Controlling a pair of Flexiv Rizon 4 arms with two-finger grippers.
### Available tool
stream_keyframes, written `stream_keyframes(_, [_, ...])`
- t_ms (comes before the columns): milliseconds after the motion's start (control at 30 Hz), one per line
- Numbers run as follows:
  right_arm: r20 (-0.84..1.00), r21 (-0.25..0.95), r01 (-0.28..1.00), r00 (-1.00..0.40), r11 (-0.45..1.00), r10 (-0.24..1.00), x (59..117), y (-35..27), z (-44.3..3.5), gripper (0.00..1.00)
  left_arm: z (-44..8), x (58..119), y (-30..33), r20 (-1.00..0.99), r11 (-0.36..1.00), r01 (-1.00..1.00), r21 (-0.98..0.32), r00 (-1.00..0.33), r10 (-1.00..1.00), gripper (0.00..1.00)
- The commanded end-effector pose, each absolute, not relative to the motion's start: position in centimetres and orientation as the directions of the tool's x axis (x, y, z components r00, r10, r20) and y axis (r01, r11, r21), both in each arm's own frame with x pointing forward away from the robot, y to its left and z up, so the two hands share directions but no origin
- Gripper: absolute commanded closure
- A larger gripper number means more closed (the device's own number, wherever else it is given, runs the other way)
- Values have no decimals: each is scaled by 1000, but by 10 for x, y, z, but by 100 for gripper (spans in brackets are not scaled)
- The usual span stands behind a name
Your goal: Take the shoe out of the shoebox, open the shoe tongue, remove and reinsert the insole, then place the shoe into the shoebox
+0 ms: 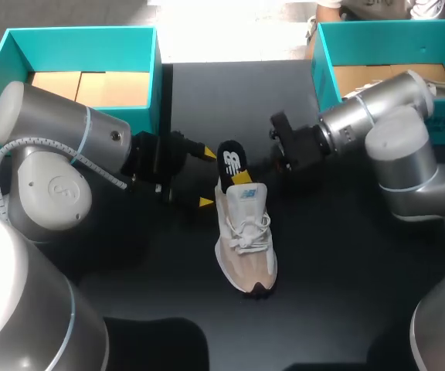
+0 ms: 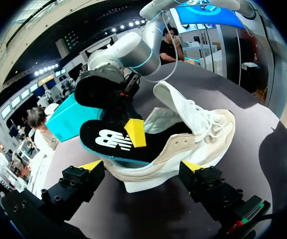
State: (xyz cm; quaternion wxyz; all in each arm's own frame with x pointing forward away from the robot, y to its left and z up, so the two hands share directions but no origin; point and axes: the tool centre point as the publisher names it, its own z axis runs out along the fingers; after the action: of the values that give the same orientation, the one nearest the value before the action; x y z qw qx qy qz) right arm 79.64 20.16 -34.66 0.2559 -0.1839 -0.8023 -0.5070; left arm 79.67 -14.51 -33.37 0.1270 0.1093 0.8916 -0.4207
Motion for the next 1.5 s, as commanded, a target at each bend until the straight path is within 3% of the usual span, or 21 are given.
stream_keyframes(33, [624,692,578,-780,431,45,779,204,-359,100,-333,796,-147,-318,627,300,-718,-944,88,0])
stream_keyframes(300, [633,677,594,-771,435,68,767,204,-357,100,-333,796,-147,-318,627,300,-718,-944,88,0])
stream_keyframes(367, [621,685,583,-781,437,69,772,206,-352,82,-333,796,-147,-318,627,300,-718,-944,88,0])
stream_keyframes(400, [616,689,578,-785,437,68,774,206,-349,78,-333,796,-147,-318,627,300,-718,-944,88,0])
stream_keyframes(533, [594,704,558,-802,440,65,785,205,-343,73,-333,796,-147,-318,627,300,-718,-944,88,0])
stream_keyframes(700, [580,712,540,-813,448,58,801,206,-341,79,-333,796,-147,-318,627,300,-718,-944,88,0])
stream_keyframes(733, [577,713,537,-815,450,58,803,205,-340,83,-333,796,-147,-318,627,300,-718,-944,88,0])
stream_keyframes(767, [577,712,536,-815,454,58,804,205,-340,95,-333,796,-147,-318,627,300,-718,-944,88,0])
stream_keyframes(800, [578,710,536,-814,457,58,804,206,-340,100,-333,796,-147,-318,627,300,-718,-944,88,0])
stream_keyframes(1333, [645,646,602,-760,468,87,768,202,-361,100,-333,796,-147,-318,627,300,-718,-944,88,0])
stream_keyframes(1367, [637,652,596,-766,469,88,768,202,-360,94,-333,796,-147,-318,627,300,-718,-944,88,0])
stream_keyframes(1433, [621,663,583,-779,470,91,770,202,-354,67,-333,796,-147,-318,627,300,-718,-944,88,0])
stream_keyframes(1500, [611,669,574,-786,472,91,772,202,-349,64,-333,796,-147,-318,627,300,-718,-944,88,0])
